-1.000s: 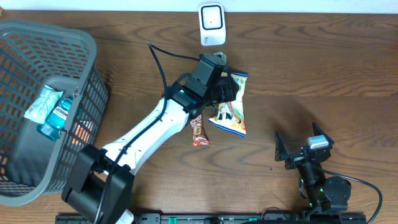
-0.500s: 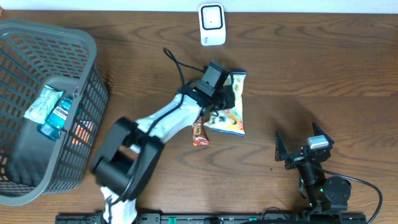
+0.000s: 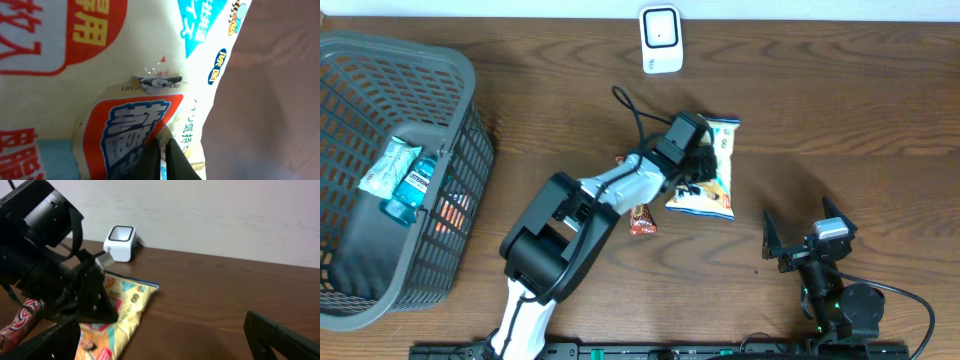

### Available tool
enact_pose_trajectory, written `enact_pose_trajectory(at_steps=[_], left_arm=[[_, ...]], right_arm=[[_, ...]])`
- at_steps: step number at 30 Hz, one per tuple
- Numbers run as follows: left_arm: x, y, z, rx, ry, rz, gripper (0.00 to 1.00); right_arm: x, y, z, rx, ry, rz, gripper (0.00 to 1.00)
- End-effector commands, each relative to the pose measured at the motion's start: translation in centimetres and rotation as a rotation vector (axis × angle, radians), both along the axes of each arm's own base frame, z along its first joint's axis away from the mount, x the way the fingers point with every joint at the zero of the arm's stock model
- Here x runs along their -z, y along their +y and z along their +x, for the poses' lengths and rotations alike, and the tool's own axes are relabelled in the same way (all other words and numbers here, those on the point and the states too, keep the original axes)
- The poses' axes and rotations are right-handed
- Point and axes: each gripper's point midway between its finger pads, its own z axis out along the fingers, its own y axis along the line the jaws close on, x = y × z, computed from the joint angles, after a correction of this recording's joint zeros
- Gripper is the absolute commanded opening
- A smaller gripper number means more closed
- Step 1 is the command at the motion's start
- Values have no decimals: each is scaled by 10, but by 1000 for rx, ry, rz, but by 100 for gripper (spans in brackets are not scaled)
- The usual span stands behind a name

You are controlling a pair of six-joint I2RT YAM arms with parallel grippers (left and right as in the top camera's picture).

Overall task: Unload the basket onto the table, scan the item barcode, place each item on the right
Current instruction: 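Release the snack bag on the table and withdraw the left gripper, then reach the left gripper into the basket and grasp the orange box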

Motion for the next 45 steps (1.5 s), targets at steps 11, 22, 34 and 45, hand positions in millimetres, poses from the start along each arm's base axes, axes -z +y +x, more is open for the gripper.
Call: enact_pose_trajectory(at_steps=[11,22,34,45], left_arm=[[-185,91,0,-20,-372,100,98],[-321,233,-37,-256,-613,94,98],[-318,438,-91,-1055,-475,433,98],[-264,546,-131,-1739,-121,289,98]], right_arm=[[1,1,0,-4,-1,-2,99],[1,1,0,-4,-1,-2,99],[1,1,0,-4,-1,-2,99],[1,1,0,-4,-1,-2,99]])
